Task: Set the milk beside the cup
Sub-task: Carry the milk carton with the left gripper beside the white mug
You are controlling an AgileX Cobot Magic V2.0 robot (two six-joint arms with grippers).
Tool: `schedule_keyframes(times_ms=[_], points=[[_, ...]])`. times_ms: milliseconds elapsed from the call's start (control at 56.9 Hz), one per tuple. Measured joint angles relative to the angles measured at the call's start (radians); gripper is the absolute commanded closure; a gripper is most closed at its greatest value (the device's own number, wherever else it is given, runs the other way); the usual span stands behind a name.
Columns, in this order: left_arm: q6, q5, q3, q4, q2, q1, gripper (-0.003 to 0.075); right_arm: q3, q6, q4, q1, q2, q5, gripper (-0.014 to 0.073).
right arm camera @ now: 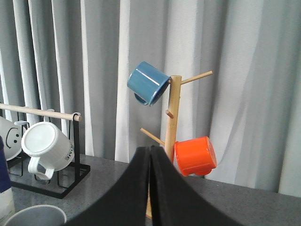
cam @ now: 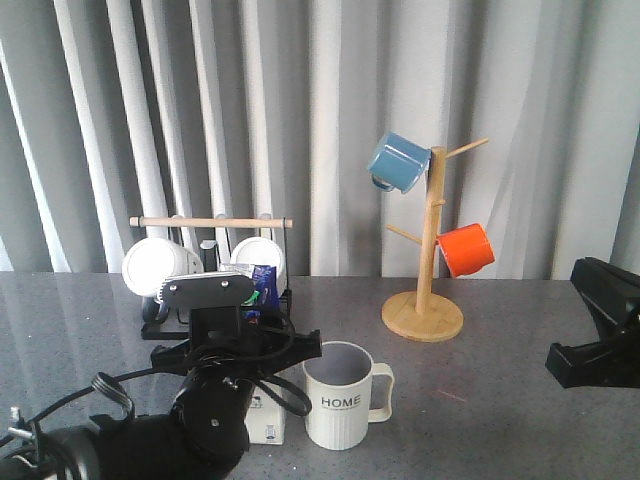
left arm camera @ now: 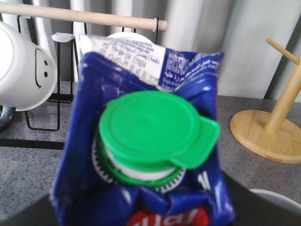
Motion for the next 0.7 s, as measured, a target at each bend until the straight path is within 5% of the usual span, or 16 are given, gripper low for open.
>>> schedule_keyframes(times_ms=[703], points=[[-0.052,-0.053,-0.004,0.003,0.044,-0.017,0.0726,0.0,0.0,0.0,0.0,0.0,0.0,0.0602]])
